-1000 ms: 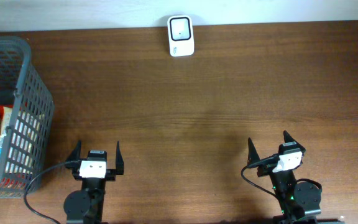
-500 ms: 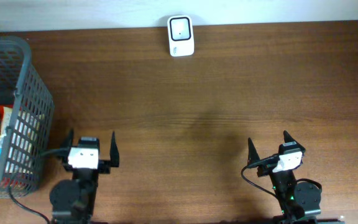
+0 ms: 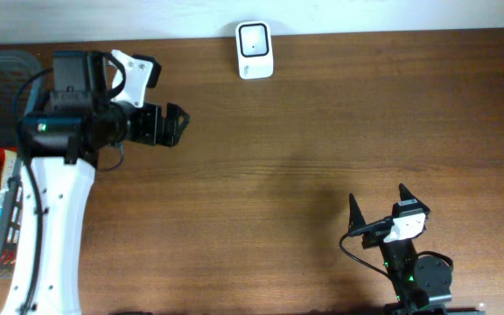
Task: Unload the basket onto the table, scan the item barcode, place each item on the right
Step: 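Reach the left gripper into the grey basket and grasp the yellow wipes pack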
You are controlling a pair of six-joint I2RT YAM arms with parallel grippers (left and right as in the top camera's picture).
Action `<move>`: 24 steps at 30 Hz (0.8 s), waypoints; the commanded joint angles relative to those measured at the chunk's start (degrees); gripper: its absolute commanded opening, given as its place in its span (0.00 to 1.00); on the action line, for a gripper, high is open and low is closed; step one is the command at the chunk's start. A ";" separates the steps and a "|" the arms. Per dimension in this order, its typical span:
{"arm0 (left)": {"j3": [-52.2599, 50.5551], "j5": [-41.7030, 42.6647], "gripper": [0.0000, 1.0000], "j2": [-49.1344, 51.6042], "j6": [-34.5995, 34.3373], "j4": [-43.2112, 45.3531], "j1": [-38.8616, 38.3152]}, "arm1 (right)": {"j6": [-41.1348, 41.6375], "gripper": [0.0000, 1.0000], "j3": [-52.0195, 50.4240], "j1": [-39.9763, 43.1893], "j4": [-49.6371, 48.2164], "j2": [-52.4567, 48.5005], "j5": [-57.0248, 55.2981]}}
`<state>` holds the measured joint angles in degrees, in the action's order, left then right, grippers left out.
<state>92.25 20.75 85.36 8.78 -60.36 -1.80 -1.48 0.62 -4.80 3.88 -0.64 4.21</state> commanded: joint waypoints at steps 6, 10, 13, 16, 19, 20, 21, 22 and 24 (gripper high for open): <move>8.02 -4.61 0.99 3.26 -8.04 4.55 8.02 | 0.42 0.99 -0.31 0.33 0.24 0.28 0.50; 12.33 -4.74 0.99 3.23 -16.31 4.76 28.28 | 0.42 0.99 -0.31 0.33 0.22 0.28 0.50; 12.28 -5.84 0.99 3.37 -16.50 4.07 39.78 | 0.42 0.99 -0.31 0.33 0.24 0.28 0.50; 11.85 -5.81 0.99 3.93 -16.50 2.12 45.97 | 0.42 0.99 -0.31 0.33 0.24 0.28 0.50; 8.33 -7.72 0.99 7.61 -16.50 1.14 47.78 | 0.42 0.99 -0.31 0.33 0.24 0.28 0.50; 6.82 -9.38 0.99 9.03 -16.46 0.83 47.78 | 0.42 0.99 -0.31 0.33 0.24 0.28 0.50; 5.20 -10.23 0.99 10.73 -16.28 0.70 47.84 | 0.42 0.99 -0.31 0.33 0.24 0.28 0.50; 3.82 -10.34 0.99 12.39 -14.88 0.72 47.87 | 0.42 0.99 -0.31 0.33 0.24 0.28 0.50; 2.99 -10.05 0.99 15.54 -10.51 0.70 47.89 | 0.42 0.99 -0.31 0.33 0.24 0.28 0.50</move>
<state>96.33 11.55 98.28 -6.46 -59.44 45.80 -1.50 0.62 -4.80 3.88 -0.64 4.21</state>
